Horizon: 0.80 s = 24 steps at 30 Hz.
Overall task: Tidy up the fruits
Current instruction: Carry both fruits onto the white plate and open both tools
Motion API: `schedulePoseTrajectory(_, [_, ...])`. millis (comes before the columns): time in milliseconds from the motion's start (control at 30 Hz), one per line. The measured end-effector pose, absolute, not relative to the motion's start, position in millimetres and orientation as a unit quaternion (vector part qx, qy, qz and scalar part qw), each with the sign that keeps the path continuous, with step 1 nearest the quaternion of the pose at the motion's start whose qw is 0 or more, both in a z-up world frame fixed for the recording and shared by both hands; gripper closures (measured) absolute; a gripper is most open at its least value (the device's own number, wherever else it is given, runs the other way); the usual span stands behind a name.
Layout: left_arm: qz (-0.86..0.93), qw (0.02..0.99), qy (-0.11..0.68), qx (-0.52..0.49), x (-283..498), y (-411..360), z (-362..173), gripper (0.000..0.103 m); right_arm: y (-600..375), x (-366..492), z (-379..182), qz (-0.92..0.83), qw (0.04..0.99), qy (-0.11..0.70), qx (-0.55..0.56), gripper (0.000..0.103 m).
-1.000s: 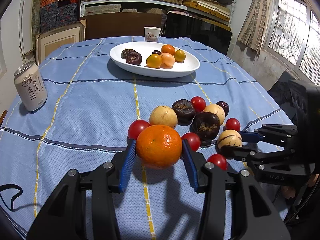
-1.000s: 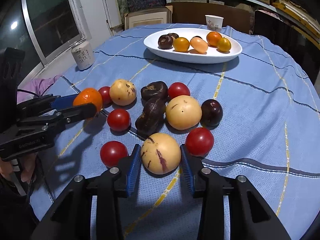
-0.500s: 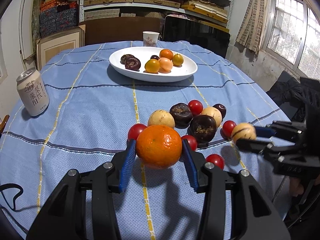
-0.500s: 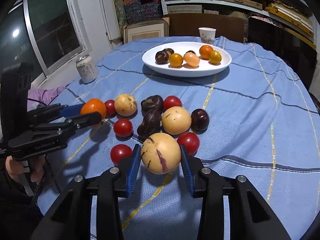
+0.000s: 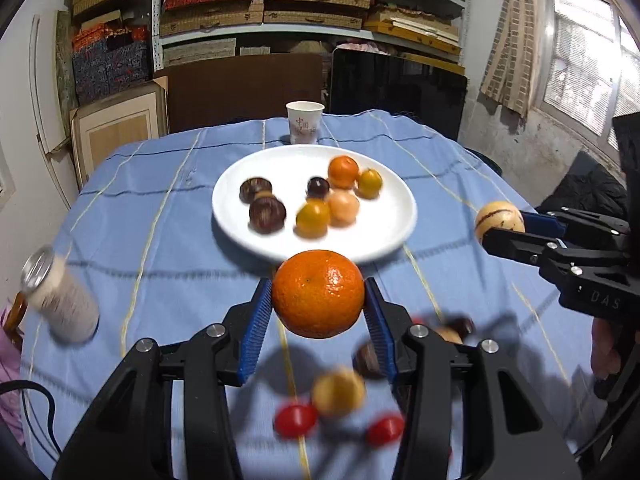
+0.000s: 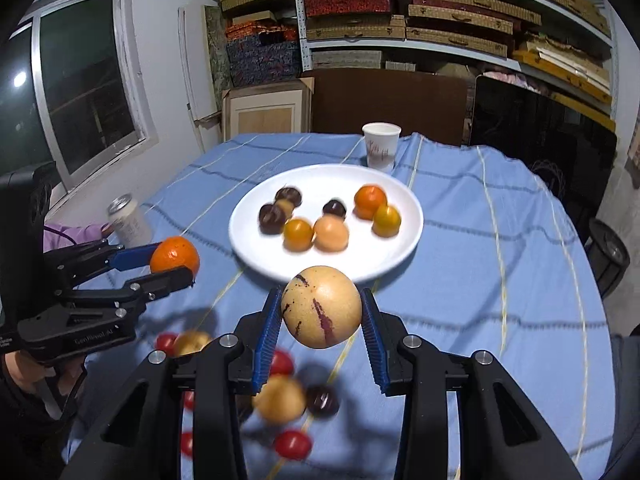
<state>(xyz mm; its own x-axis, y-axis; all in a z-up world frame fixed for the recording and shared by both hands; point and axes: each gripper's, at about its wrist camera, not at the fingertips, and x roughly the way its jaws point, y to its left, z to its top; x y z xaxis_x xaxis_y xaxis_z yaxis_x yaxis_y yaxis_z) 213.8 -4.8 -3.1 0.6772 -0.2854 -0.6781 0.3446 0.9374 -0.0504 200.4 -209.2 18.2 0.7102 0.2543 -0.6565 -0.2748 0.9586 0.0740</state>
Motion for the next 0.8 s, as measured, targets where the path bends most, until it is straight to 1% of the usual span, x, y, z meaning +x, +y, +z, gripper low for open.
schedulePoseTrajectory(133, [-0.160,0.909,0.382,0.042,266.3,-18.4,-13.0,0.058,-204.6,249.1,14.1,0.116,0.931,0.345,-0.021,0.063])
schedulePoseTrajectory(333, [-0.151,0.899,0.407,0.046,312.6,-31.9,-33.6,0.057,-196.7,302.8,-9.7,0.120,0.926,0.358,0.001,0.063])
schedulePoseTrajectory(367, [-0.150,0.897,0.412,0.046,317.1,-32.2,-36.7,0.057,-195.9,307.1,-14.0,0.118,0.925,0.360,0.002,0.062])
schedulePoseTrajectory(400, [-0.150,0.896,0.416,0.045,318.4,-32.1,-38.8,0.057,-196.4,310.4,-18.1,0.112,0.925,0.362,0.003,0.059])
schedulePoseTrajectory(433, [-0.151,0.895,0.418,0.042,319.4,-31.0,-39.9,0.055,-197.2,310.2,-18.2,0.109,0.926,0.360,0.008,0.051])
schedulePoseTrajectory(467, [-0.150,0.897,0.415,0.039,317.7,-28.8,-38.8,0.048,-199.4,307.0,-17.6,0.110,0.927,0.357,0.015,0.048])
schedulePoseTrajectory(500, [-0.149,0.900,0.408,0.037,314.4,-26.3,-35.9,0.040,-200.1,302.7,-17.0,0.111,0.928,0.356,0.017,0.047])
schedulePoseTrajectory(533, [-0.146,0.905,0.398,0.034,310.3,-24.5,-32.6,0.026,-201.5,296.7,-15.0,0.111,0.929,0.354,0.018,0.047])
schedulePoseTrajectory(567, [-0.144,0.910,0.388,0.032,306.7,-23.0,-29.1,0.021,-202.4,292.4,-13.2,0.109,0.930,0.352,0.017,0.047])
schedulePoseTrajectory(667, [-0.150,0.915,0.374,0.025,286.2,-18.5,-16.1,0.021,-211.1,268.2,-5.9,0.111,0.928,0.355,0.035,0.047])
schedulePoseTrajectory(800, [-0.166,0.913,0.369,0.045,237.9,-17.0,-9.9,0.019,-221.9,219.7,-3.0,0.113,0.926,0.357,0.051,0.040])
